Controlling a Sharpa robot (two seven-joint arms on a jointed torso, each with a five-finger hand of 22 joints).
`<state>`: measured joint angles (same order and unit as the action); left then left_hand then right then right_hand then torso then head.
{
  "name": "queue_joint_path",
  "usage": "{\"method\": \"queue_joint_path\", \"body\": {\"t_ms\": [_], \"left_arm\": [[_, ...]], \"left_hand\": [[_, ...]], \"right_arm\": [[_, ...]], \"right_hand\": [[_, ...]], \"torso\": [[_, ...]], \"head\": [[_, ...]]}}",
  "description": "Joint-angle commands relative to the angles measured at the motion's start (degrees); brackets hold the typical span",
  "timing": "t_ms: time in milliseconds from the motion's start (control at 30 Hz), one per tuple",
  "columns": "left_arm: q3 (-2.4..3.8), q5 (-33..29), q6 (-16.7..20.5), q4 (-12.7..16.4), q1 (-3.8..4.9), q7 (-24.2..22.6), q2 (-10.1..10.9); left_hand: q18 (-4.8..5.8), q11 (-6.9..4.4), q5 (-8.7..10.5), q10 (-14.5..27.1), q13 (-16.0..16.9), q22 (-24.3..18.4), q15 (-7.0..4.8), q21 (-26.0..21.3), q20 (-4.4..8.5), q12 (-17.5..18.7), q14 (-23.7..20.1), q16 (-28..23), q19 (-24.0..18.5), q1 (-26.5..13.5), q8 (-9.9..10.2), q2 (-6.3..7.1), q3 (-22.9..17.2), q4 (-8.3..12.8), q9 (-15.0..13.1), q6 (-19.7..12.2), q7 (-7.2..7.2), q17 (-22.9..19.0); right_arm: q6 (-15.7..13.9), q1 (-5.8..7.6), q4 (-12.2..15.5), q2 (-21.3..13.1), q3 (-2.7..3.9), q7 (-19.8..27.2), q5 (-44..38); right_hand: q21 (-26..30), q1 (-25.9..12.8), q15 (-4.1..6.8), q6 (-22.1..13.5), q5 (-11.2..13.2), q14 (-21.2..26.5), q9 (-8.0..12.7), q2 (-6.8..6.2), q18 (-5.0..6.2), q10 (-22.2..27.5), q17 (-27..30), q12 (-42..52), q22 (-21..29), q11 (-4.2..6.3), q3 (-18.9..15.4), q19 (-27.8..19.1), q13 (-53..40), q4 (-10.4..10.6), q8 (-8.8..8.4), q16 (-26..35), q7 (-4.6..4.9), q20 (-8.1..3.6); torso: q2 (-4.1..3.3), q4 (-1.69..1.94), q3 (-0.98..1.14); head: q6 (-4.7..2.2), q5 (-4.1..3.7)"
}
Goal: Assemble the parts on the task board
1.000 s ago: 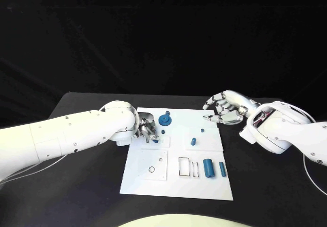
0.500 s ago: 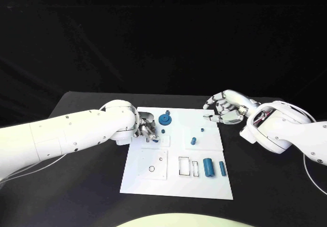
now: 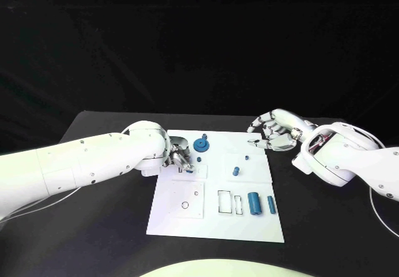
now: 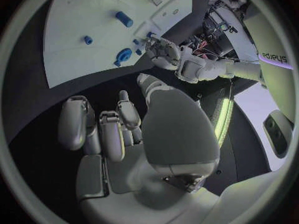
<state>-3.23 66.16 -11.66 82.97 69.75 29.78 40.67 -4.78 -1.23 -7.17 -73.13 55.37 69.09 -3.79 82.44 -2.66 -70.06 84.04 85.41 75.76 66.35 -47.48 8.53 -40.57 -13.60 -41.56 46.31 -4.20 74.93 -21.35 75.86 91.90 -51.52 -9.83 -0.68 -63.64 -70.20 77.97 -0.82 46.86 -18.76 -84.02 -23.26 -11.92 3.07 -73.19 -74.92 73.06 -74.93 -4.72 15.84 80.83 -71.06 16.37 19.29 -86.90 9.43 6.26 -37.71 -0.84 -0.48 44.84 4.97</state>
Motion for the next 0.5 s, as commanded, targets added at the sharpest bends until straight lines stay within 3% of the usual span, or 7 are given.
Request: {"method": "queue_joint_path", "body": {"t_ms": [33,333,500], "left_arm": [[-0.14,-0.5,-1.1,-0.2,-0.15,0.2,-0.2],[-0.13,-1.3,-1.4,-0.9,-0.14,0.3,-0.6],[-0.13,-1.8,-1.6,-1.3,-0.13,0.3,-1.0]], "left_hand": [[0.6,0.07,-0.21,-0.5,0.2,0.2,-0.5,0.3,-0.05,-0.3,4.0,0.3,0.4,-0.4,-0.2,-0.39,-8.1,7.8,-0.1,1.8,1.33,7.5],[0.7,-0.06,-0.19,-1.2,1.5,0.7,-0.61,0.5,0.04,-1.0,4.1,0.4,0.8,-0.9,-0.3,-0.76,-8.3,7.8,-0.2,2.2,1.47,7.7],[0.8,-0.22,-0.14,-1.6,2.1,1.3,-0.77,0.7,0.21,-1.4,4.2,0.7,1.1,-2.6,-0.4,-1.72,-8.5,7.2,-0.3,2.8,1.67,8.1]], "right_arm": [[1.0,-0.08,0.0,0.1,0.0,0.4,-0.5],[1.1,-0.11,0.0,0.1,0.0,0.3,-0.5],[1.1,-0.13,0.0,0.1,0.0,0.3,-0.5]], "right_hand": [[0.1,-0.2,0.5,-0.4,-0.3,-4.1,0.1,0.28,1.17,0.3,-7.8,-0.3,-4.1,0.18,0.0,-0.4,0.1,-0.1,0.26,0.2,-0.08,0.05],[0.1,-0.2,0.5,-0.4,-0.3,-4.1,0.1,0.28,1.17,0.3,-7.8,-0.3,-4.1,0.18,0.0,-0.4,0.1,-0.1,0.26,0.2,-0.08,0.05],[0.2,-0.2,0.51,-0.4,-0.4,-4.1,0.1,0.28,1.19,0.4,-7.8,-0.3,-4.1,0.18,0.0,-0.5,0.1,-0.1,0.29,0.3,-0.07,0.05]], "torso": [[0.02,-0.03,0.01],[0.01,-0.05,0.02],[0.03,-0.07,0.02]], "head": [[0.07,0.07],[0.12,0.05],[0.12,0.02]]}}
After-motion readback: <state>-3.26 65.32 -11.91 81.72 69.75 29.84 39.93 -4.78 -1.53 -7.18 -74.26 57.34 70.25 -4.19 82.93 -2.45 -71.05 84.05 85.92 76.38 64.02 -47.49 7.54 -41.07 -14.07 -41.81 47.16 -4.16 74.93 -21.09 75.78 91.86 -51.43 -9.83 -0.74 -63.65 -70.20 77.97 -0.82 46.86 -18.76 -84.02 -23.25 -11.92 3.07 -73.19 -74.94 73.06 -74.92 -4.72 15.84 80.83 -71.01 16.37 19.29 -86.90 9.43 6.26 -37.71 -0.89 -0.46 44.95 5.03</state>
